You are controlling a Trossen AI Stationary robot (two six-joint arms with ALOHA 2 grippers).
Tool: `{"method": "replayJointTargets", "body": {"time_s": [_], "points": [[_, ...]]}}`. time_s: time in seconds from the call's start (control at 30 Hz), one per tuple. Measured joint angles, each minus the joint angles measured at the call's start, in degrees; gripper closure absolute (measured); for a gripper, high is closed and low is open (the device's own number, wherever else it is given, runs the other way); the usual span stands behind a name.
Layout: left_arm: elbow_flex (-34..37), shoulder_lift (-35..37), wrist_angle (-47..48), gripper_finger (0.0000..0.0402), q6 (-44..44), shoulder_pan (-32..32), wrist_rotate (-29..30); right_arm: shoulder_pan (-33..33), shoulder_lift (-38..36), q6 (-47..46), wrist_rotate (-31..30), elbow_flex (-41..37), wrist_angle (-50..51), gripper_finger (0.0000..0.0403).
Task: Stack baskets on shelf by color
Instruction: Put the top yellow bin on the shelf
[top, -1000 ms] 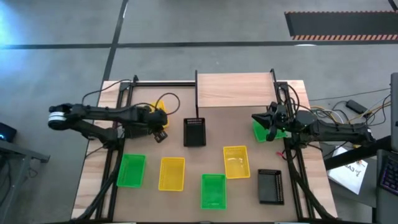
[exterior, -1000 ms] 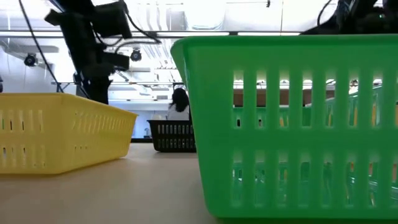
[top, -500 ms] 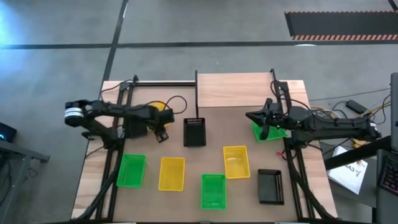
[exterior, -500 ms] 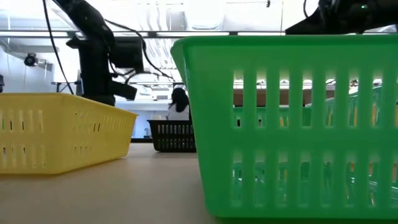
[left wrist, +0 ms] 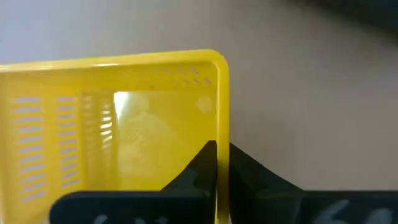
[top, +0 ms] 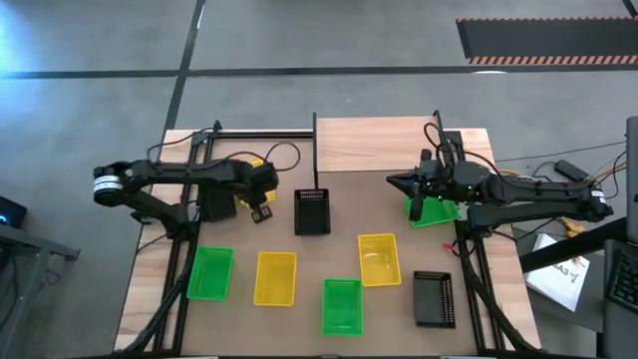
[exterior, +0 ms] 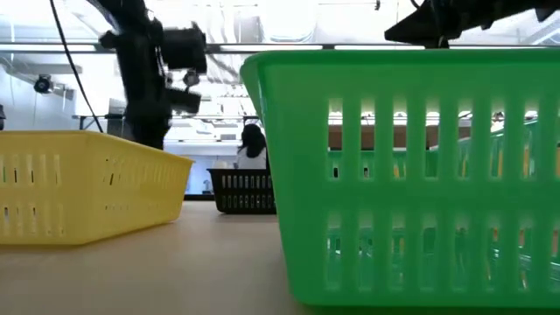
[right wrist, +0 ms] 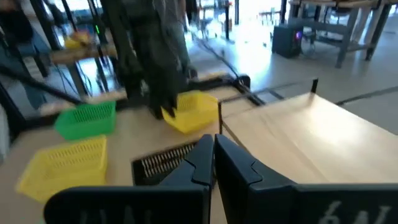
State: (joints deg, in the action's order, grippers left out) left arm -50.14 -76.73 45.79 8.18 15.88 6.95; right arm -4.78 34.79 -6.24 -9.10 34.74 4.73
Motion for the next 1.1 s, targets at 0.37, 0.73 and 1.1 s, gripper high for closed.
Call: {"method": "replayJointTargets", "body": {"time_s": [0.37, 0.73, 1.1], "points": [[-27.85, 2.56, 19.39, 0.0401, 0.35, -2.73, -4.27, -0.02, -0.22, 2.84, -0.07, 12.40, 16.28, 0.0394], [-64.82, -16.29, 21.09, 0.0401, 0.14, -4.39, -11.20, -0.02, -0.24, 3.06, -0.07, 21.77, 28.70, 0.0394], [-80.07, -34.64, 6.19, 0.0402, -2.63, -4.75, -14.02, -0.02, -1.56, -0.28, -0.22, 25.89, 36.78, 0.0394]]}}
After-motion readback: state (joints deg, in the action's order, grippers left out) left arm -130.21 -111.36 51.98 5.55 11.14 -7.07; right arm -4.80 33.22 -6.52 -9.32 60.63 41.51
